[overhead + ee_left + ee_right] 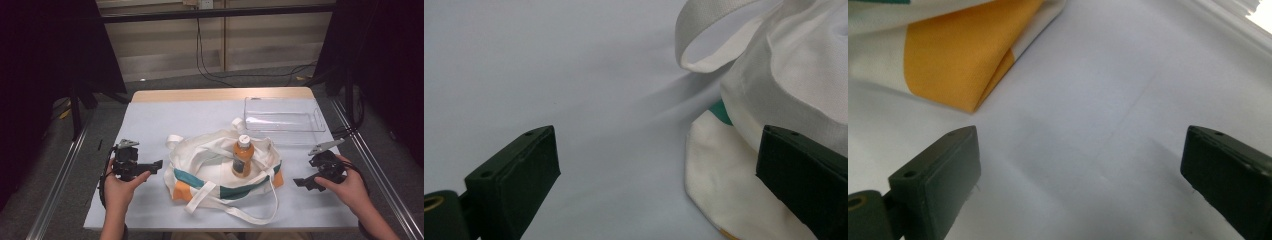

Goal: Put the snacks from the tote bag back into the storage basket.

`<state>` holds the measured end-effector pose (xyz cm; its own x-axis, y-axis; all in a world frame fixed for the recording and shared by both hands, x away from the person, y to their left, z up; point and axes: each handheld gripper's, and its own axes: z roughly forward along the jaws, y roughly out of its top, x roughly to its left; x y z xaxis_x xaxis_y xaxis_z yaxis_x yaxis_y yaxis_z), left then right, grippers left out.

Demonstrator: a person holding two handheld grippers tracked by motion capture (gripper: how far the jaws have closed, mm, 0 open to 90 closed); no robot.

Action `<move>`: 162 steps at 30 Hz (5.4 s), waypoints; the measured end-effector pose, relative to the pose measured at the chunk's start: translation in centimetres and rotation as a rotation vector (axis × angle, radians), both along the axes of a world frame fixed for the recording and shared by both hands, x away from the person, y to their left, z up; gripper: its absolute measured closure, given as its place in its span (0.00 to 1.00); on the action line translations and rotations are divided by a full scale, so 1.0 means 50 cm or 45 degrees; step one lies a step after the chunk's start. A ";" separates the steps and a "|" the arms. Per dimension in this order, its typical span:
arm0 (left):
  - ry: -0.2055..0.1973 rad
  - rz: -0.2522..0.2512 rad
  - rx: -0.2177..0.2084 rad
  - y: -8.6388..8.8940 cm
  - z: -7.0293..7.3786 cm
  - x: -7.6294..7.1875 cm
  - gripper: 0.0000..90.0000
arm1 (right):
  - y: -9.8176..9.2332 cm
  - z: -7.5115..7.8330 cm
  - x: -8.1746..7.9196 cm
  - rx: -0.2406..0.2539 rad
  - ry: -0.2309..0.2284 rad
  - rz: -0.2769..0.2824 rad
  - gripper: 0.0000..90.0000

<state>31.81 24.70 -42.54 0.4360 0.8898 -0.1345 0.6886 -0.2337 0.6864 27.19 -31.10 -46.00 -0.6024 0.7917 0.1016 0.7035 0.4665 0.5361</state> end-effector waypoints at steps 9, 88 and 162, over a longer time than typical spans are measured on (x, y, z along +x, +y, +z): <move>0.010 -0.004 -0.010 0.003 -0.006 0.001 0.03 | 0.029 0.026 0.020 -0.107 0.115 0.084 0.02; 0.040 -0.018 0.006 0.015 -0.013 -0.002 0.02 | 0.129 0.199 0.092 -0.354 0.309 0.297 0.05; 0.054 -0.006 -0.029 0.024 -0.015 -0.002 0.02 | 0.303 0.224 0.135 -0.359 0.319 0.358 0.07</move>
